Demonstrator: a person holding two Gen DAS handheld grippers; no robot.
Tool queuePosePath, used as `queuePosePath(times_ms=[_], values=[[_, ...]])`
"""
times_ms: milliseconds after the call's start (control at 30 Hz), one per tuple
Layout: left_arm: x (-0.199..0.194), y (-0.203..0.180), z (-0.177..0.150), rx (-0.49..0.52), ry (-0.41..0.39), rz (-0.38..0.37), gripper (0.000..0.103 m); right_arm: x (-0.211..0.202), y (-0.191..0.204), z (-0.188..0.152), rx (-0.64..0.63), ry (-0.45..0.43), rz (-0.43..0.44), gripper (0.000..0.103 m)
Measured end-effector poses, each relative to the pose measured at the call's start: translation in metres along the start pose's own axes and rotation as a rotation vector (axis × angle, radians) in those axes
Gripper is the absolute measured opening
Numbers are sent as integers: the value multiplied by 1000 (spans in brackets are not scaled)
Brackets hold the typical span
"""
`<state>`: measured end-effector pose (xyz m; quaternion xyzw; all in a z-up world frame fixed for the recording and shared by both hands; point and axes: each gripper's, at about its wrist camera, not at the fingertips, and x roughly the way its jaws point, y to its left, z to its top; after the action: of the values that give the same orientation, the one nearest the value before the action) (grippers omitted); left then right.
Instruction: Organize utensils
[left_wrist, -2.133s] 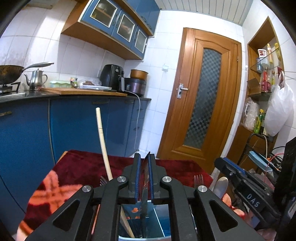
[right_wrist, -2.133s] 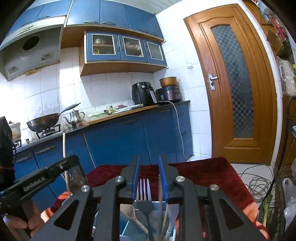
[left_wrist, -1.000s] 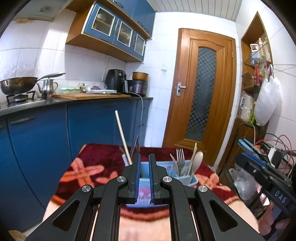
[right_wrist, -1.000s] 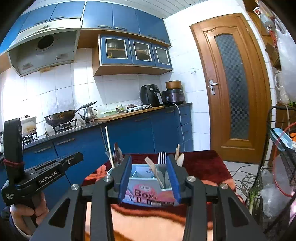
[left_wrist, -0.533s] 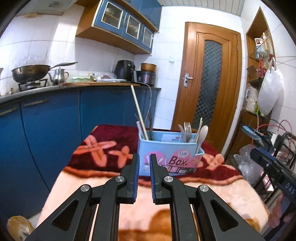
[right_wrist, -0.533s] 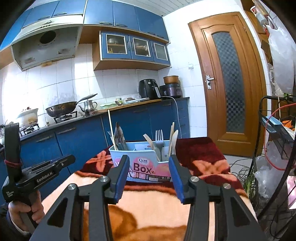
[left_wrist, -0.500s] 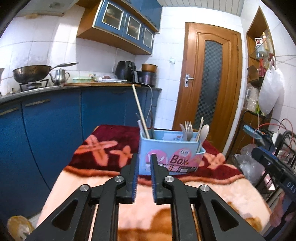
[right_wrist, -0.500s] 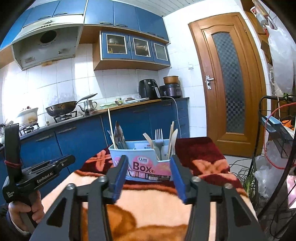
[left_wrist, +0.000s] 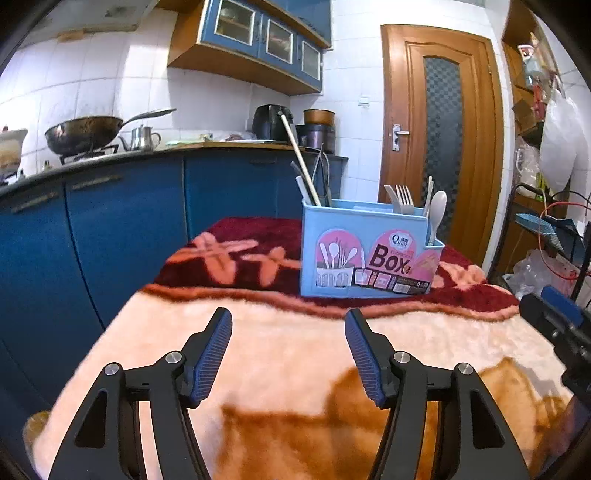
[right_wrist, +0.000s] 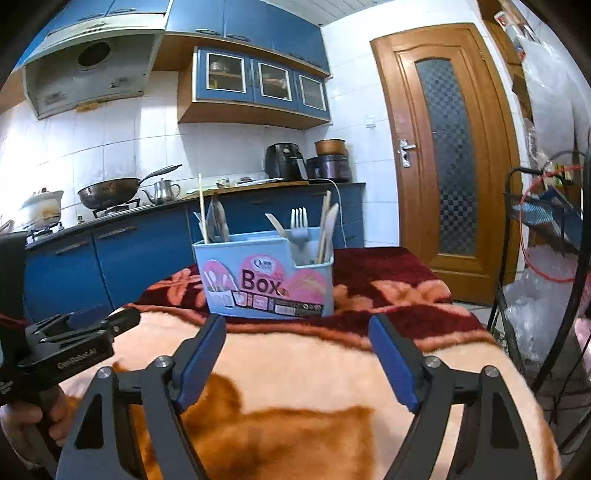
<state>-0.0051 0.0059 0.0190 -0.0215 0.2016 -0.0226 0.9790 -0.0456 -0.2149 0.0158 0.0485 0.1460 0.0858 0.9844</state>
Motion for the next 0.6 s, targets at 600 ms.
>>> queuePosePath(times_ms=[600], values=[[-9, -9, -11, 31, -48, 41, 68, -5, 1, -11, -9, -23, -50, 88]])
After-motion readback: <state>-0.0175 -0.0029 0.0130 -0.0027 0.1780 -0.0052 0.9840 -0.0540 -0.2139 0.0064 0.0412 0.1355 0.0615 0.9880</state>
